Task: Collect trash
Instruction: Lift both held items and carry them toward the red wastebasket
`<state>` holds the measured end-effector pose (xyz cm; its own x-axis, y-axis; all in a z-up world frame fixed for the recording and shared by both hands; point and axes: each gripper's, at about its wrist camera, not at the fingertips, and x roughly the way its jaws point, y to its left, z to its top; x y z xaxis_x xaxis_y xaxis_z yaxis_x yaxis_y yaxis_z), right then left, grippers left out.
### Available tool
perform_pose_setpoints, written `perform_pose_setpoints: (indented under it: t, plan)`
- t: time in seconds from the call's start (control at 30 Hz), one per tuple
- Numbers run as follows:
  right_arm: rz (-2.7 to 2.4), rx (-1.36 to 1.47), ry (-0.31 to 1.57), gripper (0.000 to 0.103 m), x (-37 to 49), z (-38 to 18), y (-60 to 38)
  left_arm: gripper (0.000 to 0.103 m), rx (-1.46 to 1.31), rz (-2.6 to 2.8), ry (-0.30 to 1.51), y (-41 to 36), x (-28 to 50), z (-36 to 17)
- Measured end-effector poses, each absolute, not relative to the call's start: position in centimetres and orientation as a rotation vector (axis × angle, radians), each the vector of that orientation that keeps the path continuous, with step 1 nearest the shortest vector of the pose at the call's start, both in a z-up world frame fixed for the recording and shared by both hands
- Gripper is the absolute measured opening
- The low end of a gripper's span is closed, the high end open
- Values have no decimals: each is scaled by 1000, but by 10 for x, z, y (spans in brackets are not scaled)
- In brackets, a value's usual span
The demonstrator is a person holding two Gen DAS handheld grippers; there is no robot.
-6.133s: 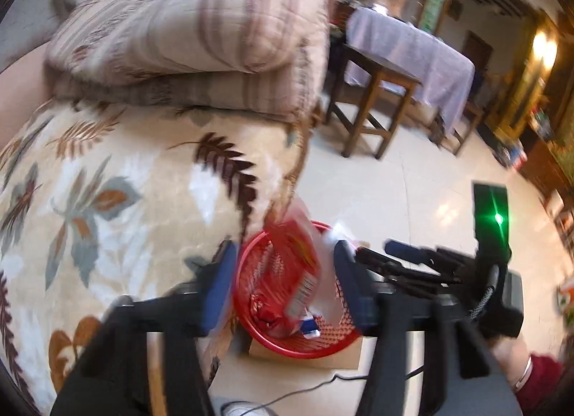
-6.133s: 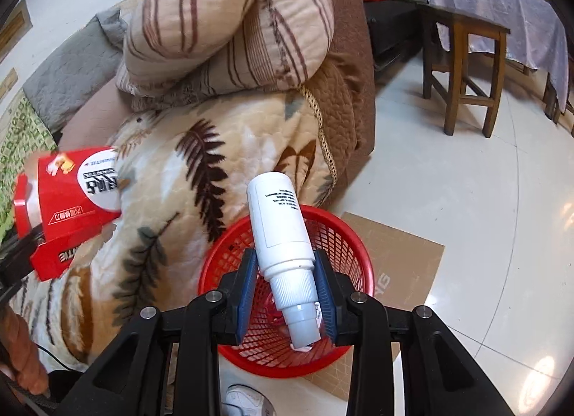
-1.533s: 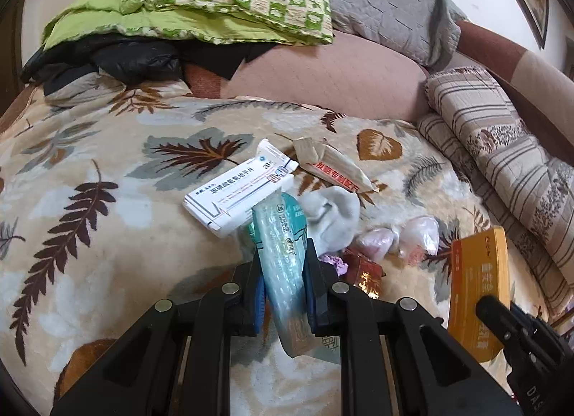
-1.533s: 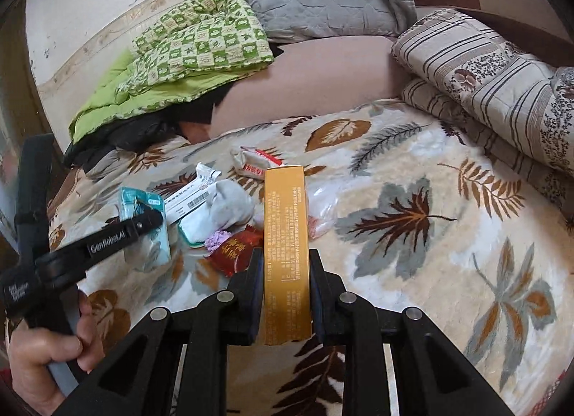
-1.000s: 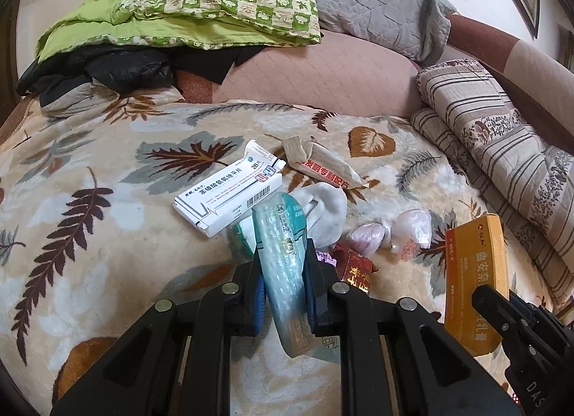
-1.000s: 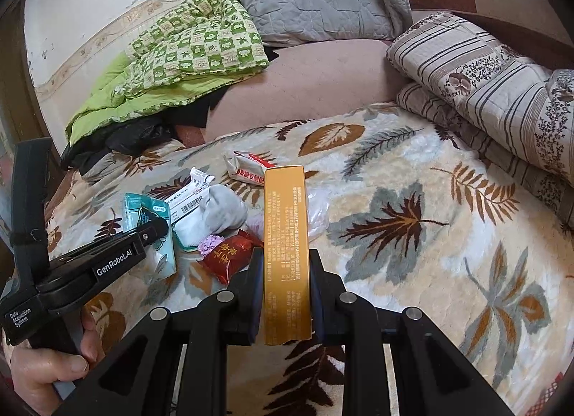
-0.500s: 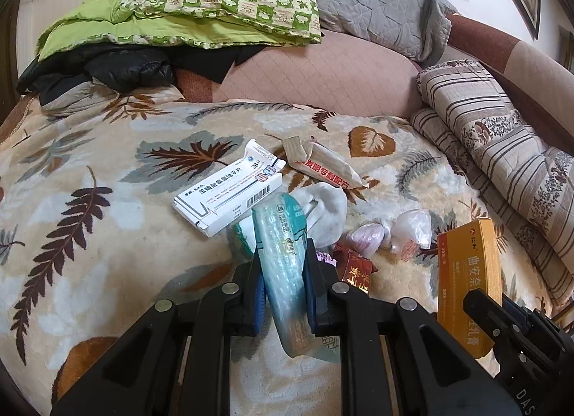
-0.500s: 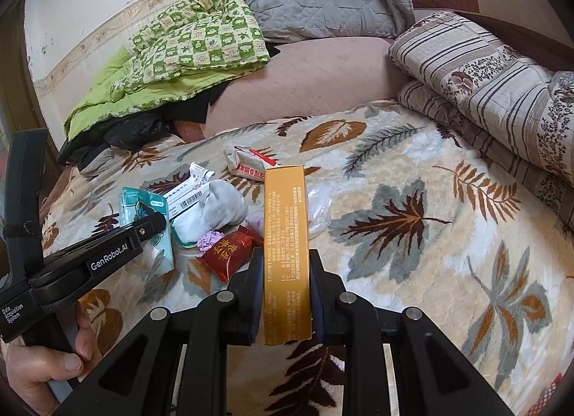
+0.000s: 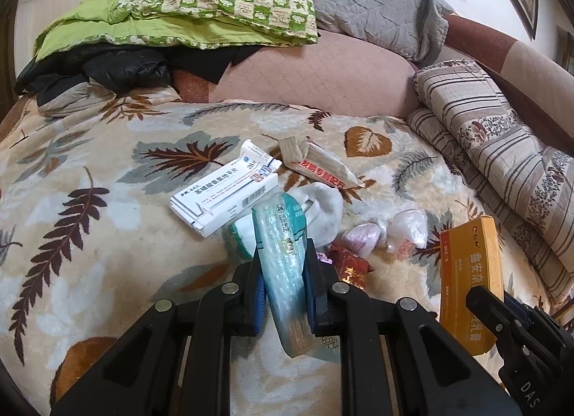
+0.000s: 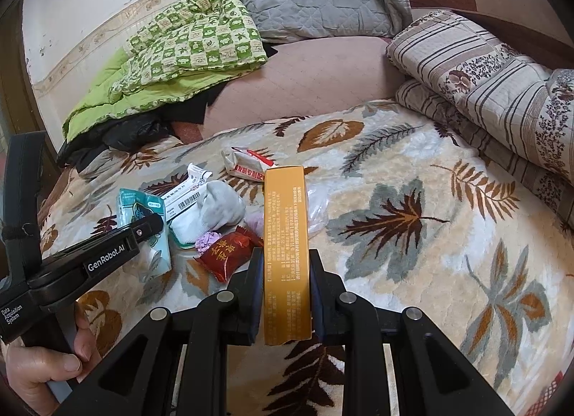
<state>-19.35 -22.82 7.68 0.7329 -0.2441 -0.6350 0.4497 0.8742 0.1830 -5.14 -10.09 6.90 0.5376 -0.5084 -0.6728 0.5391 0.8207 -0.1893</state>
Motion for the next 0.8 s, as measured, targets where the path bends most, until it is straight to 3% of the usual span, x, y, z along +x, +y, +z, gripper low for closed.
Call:
perform_pose_setpoints:
  t: [0.43, 0.8]
  plan:
    - [-423, 403, 607, 24, -215, 87, -245, 17, 56, -833, 756, -118, -88, 80]
    - [-559, 519, 498, 24, -344, 109, -266, 17, 155, -1077, 741, -144, -179, 88]
